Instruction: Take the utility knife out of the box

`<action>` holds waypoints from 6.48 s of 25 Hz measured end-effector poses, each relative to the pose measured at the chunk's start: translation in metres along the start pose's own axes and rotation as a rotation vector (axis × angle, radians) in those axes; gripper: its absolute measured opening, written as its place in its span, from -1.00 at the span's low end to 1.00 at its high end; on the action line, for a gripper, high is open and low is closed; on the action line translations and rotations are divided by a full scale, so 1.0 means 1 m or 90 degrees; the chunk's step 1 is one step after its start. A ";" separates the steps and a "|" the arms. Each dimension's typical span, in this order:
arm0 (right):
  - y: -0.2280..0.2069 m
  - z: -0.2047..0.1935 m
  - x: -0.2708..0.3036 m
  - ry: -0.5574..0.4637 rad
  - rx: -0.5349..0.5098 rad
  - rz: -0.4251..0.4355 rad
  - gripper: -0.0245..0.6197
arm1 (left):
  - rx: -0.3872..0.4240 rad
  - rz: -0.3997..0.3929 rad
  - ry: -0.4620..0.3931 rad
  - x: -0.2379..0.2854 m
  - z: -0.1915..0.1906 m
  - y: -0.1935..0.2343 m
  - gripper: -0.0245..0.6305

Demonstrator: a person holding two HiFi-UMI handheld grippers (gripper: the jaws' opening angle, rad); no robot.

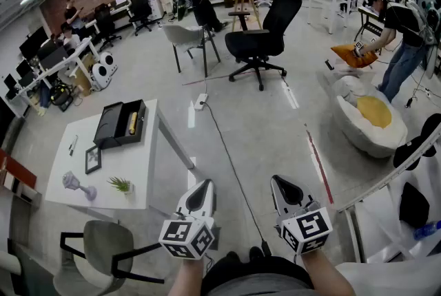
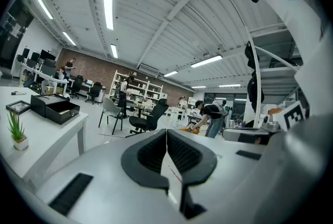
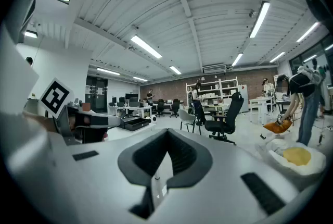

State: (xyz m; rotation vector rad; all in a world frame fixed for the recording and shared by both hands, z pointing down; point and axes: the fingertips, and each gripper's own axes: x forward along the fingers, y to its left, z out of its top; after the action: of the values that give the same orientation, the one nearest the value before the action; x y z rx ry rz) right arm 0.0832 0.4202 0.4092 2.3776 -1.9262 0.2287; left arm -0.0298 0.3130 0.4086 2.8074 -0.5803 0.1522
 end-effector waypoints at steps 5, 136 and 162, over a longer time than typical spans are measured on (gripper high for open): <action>-0.001 -0.004 -0.001 0.002 0.014 0.016 -0.92 | 0.001 0.026 0.018 -0.001 -0.006 0.000 -0.88; 0.118 0.006 0.722 0.226 0.032 0.456 -0.92 | -0.053 0.380 0.564 0.233 -0.017 0.652 -0.48; 0.107 0.008 0.702 0.221 0.032 0.439 -0.92 | -0.010 0.417 0.522 0.231 -0.003 0.645 -0.57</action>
State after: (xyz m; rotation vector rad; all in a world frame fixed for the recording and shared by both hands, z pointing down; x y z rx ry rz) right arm 0.1210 -0.2818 0.5110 1.4639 -2.4695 0.6753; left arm -0.0782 -0.3424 0.6027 2.1246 -1.1948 1.3101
